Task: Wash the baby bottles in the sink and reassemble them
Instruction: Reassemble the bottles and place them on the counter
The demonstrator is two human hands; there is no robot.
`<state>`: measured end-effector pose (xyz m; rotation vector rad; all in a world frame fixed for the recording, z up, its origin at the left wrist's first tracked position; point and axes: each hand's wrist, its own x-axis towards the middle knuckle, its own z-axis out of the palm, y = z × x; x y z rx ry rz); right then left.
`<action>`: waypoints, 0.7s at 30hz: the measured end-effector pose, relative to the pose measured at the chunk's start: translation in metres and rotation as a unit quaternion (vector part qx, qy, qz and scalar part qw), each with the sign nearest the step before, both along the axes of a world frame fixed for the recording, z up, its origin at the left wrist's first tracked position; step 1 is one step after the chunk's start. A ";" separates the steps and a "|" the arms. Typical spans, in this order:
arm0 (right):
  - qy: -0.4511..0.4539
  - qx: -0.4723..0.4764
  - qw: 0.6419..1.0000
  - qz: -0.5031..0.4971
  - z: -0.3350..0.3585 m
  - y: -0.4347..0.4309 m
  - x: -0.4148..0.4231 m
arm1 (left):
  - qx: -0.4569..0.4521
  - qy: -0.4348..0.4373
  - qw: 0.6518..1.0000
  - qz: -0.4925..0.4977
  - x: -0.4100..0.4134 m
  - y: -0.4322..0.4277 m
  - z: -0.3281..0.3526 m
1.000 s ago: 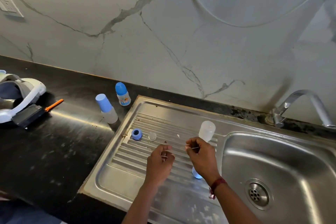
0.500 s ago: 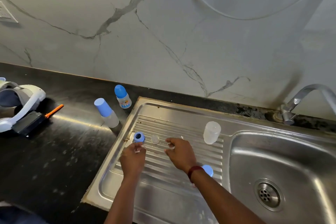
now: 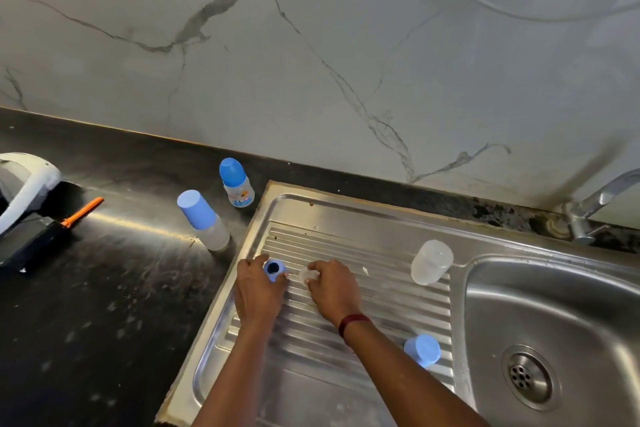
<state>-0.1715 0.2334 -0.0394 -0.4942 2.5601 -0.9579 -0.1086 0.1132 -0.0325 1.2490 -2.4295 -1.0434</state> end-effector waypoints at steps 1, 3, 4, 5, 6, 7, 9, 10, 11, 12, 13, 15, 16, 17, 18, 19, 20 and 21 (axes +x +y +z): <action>0.001 -0.006 1.000 -0.005 0.001 0.001 0.000 | -0.003 0.005 1.000 -0.003 0.000 -0.001 -0.002; 0.004 -0.021 1.000 -0.018 0.001 0.004 0.002 | -0.014 0.020 1.000 -0.011 0.000 0.001 -0.002; 0.002 -0.040 0.999 -0.030 0.002 0.006 0.004 | -0.016 0.032 0.999 -0.015 0.001 0.003 -0.002; -0.007 -0.067 0.996 -0.051 0.004 0.009 0.006 | -0.008 0.042 0.999 -0.013 0.002 0.005 -0.001; -0.022 -0.106 0.991 -0.080 0.006 0.012 0.009 | 0.012 0.052 0.999 -0.003 0.001 0.009 -0.001; -0.055 -0.150 0.980 -0.116 0.009 0.015 0.010 | 0.049 0.064 0.997 0.016 0.001 0.011 -0.002; -0.147 -0.247 0.940 -0.185 0.017 0.025 0.014 | 0.203 0.114 0.970 0.070 0.005 0.018 0.003; -0.194 -0.290 0.914 -0.208 0.022 0.029 0.016 | 0.306 0.155 0.935 0.092 0.008 0.024 0.008; -0.228 -0.319 0.893 -0.219 0.027 0.035 0.017 | 0.403 0.197 0.888 0.105 0.013 0.033 0.015; -0.244 -0.338 0.881 -0.225 0.030 0.040 0.018 | 0.474 0.235 0.841 0.109 0.018 0.040 0.020; -0.249 -0.350 0.874 -0.226 0.031 0.046 0.018 | 0.521 0.264 0.805 0.108 0.022 0.047 0.022; -0.252 -0.372 0.867 -0.215 0.039 0.059 0.020 | 0.576 0.306 0.751 0.108 0.032 0.061 0.028; -0.254 -0.377 0.867 -0.205 0.044 0.067 0.021 | 0.590 0.320 0.734 0.108 0.035 0.068 0.030; -0.253 -0.372 0.872 -0.193 0.047 0.073 0.020 | 0.601 0.328 0.721 0.111 0.037 0.075 0.032; -0.251 -0.363 0.879 -0.179 0.050 0.079 0.021 | 0.611 0.333 0.709 0.113 0.039 0.081 0.033; -0.242 -0.352 0.890 -0.162 0.053 0.086 0.022 | 0.620 0.339 0.698 0.114 0.041 0.088 0.036; -0.232 -0.343 0.898 -0.148 0.056 0.091 0.022 | 0.628 0.344 0.688 0.117 0.042 0.093 0.037; -0.214 -0.330 0.909 -0.135 0.057 0.096 0.021 | 0.633 0.348 0.681 0.120 0.043 0.099 0.039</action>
